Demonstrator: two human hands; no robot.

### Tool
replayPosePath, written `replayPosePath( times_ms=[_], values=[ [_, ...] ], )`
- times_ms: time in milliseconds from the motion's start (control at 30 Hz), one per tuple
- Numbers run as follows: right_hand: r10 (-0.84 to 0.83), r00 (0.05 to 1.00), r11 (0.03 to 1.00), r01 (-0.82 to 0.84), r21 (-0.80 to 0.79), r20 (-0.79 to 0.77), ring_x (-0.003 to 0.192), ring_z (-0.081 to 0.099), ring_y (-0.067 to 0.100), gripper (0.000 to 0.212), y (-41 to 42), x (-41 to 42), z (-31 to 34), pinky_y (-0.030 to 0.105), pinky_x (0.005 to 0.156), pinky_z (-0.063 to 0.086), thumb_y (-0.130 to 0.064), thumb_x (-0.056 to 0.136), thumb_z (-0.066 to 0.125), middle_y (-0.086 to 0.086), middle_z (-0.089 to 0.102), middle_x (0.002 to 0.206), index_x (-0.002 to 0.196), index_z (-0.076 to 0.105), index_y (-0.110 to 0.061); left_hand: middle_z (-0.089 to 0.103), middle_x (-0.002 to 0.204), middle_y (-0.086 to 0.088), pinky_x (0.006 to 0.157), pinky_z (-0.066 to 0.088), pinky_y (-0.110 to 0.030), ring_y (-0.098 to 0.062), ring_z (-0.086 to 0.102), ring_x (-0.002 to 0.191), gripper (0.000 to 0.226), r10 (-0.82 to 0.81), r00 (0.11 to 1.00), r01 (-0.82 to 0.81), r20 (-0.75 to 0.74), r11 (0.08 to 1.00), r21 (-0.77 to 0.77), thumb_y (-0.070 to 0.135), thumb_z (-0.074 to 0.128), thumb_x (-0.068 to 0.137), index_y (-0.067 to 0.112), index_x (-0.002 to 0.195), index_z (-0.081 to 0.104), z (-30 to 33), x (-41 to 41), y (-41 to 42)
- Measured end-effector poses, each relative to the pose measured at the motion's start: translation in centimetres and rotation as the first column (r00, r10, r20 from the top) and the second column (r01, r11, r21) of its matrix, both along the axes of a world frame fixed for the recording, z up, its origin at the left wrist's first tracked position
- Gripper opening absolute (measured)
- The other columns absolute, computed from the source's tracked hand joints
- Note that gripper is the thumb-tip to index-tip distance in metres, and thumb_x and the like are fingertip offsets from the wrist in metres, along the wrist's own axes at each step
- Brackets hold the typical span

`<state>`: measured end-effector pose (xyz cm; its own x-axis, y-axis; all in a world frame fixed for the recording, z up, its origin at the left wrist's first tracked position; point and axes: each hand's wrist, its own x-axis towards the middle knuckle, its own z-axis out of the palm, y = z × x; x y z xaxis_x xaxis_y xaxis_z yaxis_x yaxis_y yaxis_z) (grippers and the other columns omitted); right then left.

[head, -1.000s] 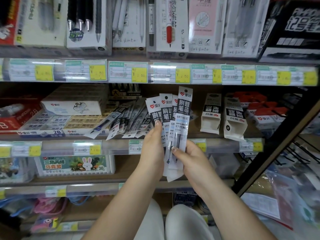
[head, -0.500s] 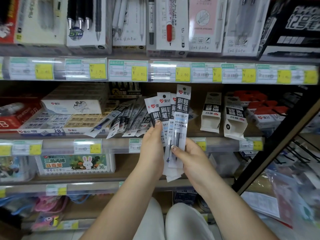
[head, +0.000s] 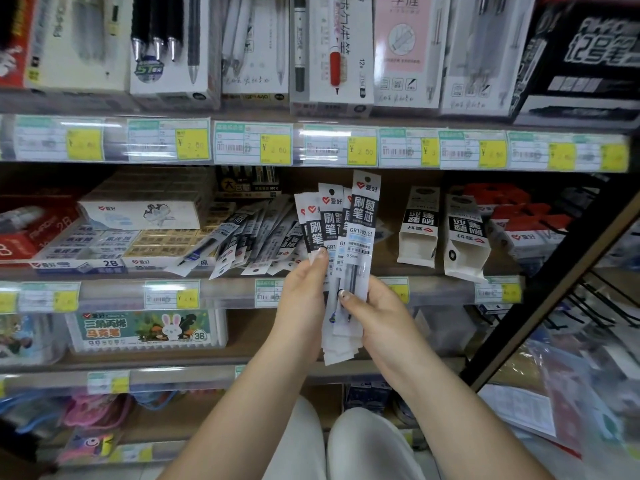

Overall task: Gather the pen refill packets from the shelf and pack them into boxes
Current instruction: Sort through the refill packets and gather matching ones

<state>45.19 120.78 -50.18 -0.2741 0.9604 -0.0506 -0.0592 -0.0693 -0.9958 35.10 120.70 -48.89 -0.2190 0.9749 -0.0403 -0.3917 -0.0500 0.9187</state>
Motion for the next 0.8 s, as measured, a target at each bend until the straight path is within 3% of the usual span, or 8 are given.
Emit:
replayPosePath(
  times_ms=[167,267,467,800],
  values=[
    [0.038,0.999,0.999,-0.038,-0.006,0.017,0.103,0.066,0.017,0.029,0.04,-0.3,-0.03,0.048,0.096,0.049,-0.009,0.096,0.049,-0.003,0.071,0.108,0.115,0.062,-0.028,0.074,0.09,-0.01,0.065,0.055,-0.031,-0.023,0.071,0.079,0.022,0.039,0.995,-0.04,0.088,0.999,0.006,0.02,0.049,0.097,0.01,0.098,0.07,-0.1,-0.41,0.01],
    [0.048,0.999,0.999,-0.048,0.006,0.019,0.103,0.066,0.015,0.031,0.02,-0.37,-0.11,0.046,0.096,0.049,-0.009,0.096,0.05,-0.005,0.071,0.108,0.115,0.061,-0.029,0.074,0.084,-0.01,0.058,0.055,-0.029,-0.023,0.07,0.071,0.022,0.039,0.99,-0.04,0.133,0.999,0.005,0.02,0.051,0.096,0.011,0.093,0.07,-0.25,-0.63,-0.07],
    [0.047,0.998,0.999,-0.047,0.012,0.032,0.103,0.066,0.017,0.031,0.08,-0.4,0.01,0.048,0.096,0.049,-0.008,0.096,0.049,-0.004,0.071,0.107,0.112,0.063,-0.031,0.073,0.1,-0.008,0.079,0.055,-0.04,-0.026,0.07,0.092,0.016,-0.008,0.994,0.012,0.109,0.999,-0.033,0.024,0.057,0.092,0.019,0.101,0.07,-0.59,-0.57,-0.28],
    [0.054,0.997,0.998,-0.056,-0.038,-0.048,0.105,0.066,0.021,0.031,0.3,-0.24,-0.01,0.051,0.096,0.049,-0.006,0.097,0.047,0.002,0.07,0.111,0.118,0.061,-0.024,0.074,0.098,-0.006,0.073,0.055,-0.036,-0.023,0.071,0.089,0.015,-0.016,0.994,0.018,0.111,1.0,-0.015,0.017,0.056,0.093,0.018,0.1,0.069,-0.77,-0.62,-0.05]
  ],
)
